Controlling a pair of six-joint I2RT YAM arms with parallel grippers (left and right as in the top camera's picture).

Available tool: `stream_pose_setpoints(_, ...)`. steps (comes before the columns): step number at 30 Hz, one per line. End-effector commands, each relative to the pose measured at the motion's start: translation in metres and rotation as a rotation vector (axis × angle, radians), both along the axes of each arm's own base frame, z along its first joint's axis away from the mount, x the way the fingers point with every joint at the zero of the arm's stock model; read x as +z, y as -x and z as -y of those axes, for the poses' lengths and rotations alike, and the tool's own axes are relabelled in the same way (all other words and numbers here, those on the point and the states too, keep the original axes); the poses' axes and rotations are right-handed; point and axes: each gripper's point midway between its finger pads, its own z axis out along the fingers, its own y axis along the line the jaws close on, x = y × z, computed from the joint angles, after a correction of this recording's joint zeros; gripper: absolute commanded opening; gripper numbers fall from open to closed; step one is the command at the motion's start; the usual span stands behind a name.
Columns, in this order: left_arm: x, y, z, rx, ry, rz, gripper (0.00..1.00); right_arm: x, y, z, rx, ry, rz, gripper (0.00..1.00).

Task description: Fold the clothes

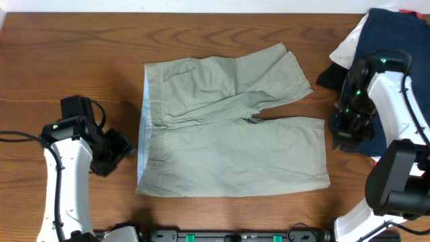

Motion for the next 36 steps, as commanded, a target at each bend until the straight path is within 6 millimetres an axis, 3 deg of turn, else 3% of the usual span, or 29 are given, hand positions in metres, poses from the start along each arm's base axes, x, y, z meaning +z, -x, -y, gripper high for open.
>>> stream_pose_setpoints(1, 0.027, -0.041, -0.015, -0.004, -0.064, 0.170, 0.60, 0.014, -0.039, -0.002, -0.016, -0.024, 0.159, 0.54)
stream_pose_setpoints(2, 0.032, -0.056, -0.015, -0.010, -0.058, 0.238, 0.60, 0.016, -0.055, -0.007, -0.023, -0.055, 0.225, 0.78)
stream_pose_setpoints(4, 0.042, -0.081, -0.016, -0.027, -0.057, 0.348, 0.60, 0.016, -0.091, -0.017, -0.016, -0.113, 0.374, 0.90)
stream_pose_setpoints(8, 0.048, -0.118, -0.017, -0.051, -0.058, 0.476, 0.60, 0.017, -0.147, -0.036, 0.062, -0.182, 0.618, 0.92)
stream_pose_setpoints(13, 0.019, -0.143, -0.008, -0.093, -0.037, 0.455, 0.60, 0.006, -0.183, -0.052, 0.183, -0.164, 0.797, 0.92)
stream_pose_setpoints(18, -0.021, -0.160, 0.016, -0.156, 0.027, 0.404, 0.60, -0.020, -0.192, -0.036, 0.126, -0.019, 0.836, 0.89)
stream_pose_setpoints(26, -0.074, -0.169, 0.037, -0.207, 0.061, 0.324, 0.61, -0.043, -0.191, -0.036, 0.116, -0.016, 0.861, 0.87)
stream_pose_setpoints(33, -0.090, -0.169, 0.055, -0.241, 0.116, 0.301, 0.61, -0.071, -0.183, -0.035, 0.117, -0.014, 0.831, 0.84)
stream_pose_setpoints(36, -0.092, -0.169, 0.060, -0.253, 0.124, 0.299, 0.56, -0.081, -0.181, -0.035, 0.115, -0.012, 0.810, 0.80)
